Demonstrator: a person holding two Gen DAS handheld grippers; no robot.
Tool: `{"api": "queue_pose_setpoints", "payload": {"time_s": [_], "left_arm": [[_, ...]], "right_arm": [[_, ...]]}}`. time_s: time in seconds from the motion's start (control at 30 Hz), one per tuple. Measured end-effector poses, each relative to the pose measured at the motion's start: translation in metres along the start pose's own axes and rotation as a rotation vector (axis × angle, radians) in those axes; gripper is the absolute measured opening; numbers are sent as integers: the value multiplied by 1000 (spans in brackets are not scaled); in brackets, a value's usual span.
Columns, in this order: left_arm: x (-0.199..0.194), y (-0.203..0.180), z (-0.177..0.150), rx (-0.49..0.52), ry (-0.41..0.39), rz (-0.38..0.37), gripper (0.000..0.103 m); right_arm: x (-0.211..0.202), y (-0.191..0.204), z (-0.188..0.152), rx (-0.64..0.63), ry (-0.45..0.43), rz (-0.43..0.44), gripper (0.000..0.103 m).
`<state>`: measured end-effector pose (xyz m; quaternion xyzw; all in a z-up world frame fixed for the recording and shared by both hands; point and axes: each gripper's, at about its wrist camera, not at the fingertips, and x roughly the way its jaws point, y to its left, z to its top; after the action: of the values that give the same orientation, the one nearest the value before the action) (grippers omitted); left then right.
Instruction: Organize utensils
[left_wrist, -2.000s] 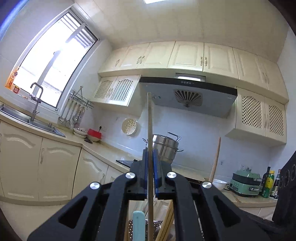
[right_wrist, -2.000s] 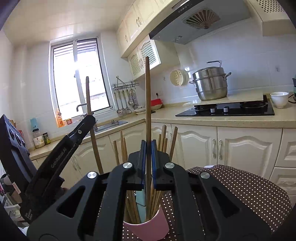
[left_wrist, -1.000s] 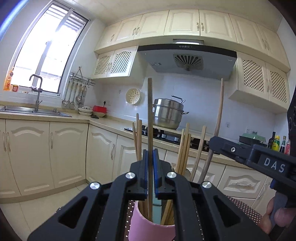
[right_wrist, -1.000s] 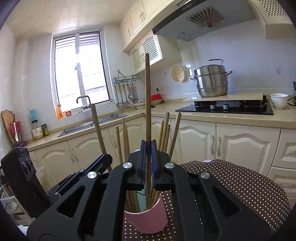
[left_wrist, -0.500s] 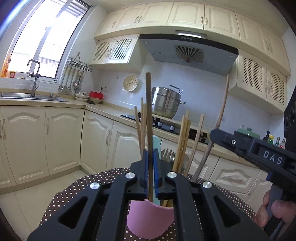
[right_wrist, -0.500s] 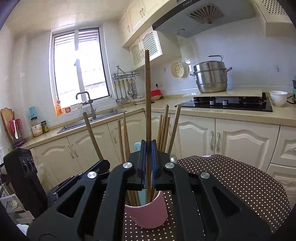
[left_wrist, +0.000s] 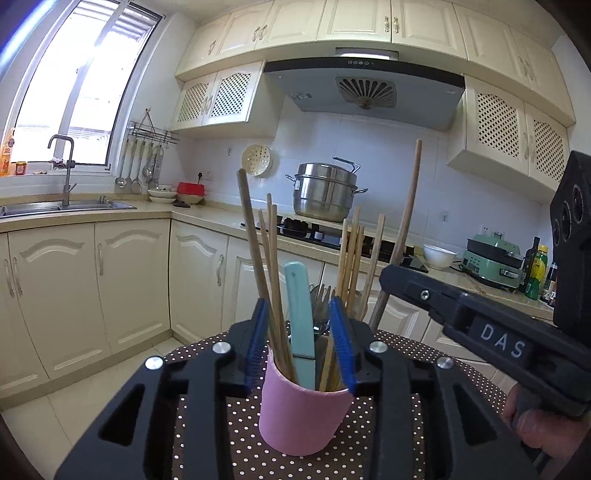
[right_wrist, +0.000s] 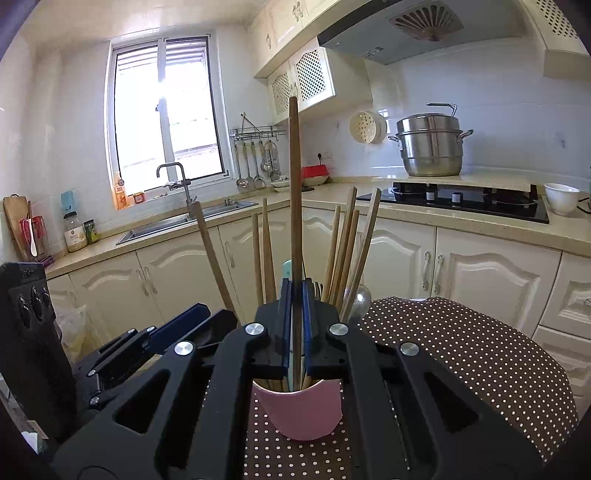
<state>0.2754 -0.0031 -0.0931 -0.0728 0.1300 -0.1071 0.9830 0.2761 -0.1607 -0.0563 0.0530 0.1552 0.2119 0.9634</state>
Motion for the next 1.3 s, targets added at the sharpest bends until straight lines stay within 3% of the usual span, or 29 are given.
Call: {"api": "queue_pose_setpoints", "payload": {"time_s": [0.13, 0.57, 0.7, 0.77, 0.8, 0.83, 1.0, 1.3], "left_arm": [[-9, -1, 3, 20, 24, 63, 54], [-40, 18, 15, 18, 66, 229, 63], [-53, 23, 22, 25, 62, 238, 67], [-60, 22, 25, 22, 56, 240, 68], [-65, 22, 27, 20, 51, 235, 69], [-70, 22, 29, 17, 45, 234, 71], [-96, 16, 39, 19, 16, 223, 77], [-152, -11, 55, 67, -50, 195, 81]], "right_arm": [[3, 1, -6, 1, 25, 4, 6], [2, 15, -16, -32, 48, -17, 7], [-5, 18, -14, -24, 36, -24, 8], [-10, 21, -12, -23, 31, -32, 24], [-15, 23, -11, -23, 21, -34, 46], [-19, 24, -10, -24, 9, -36, 55], [-44, 32, -3, -25, -17, -25, 55], [-121, 53, 7, -29, -98, -110, 74]]}}
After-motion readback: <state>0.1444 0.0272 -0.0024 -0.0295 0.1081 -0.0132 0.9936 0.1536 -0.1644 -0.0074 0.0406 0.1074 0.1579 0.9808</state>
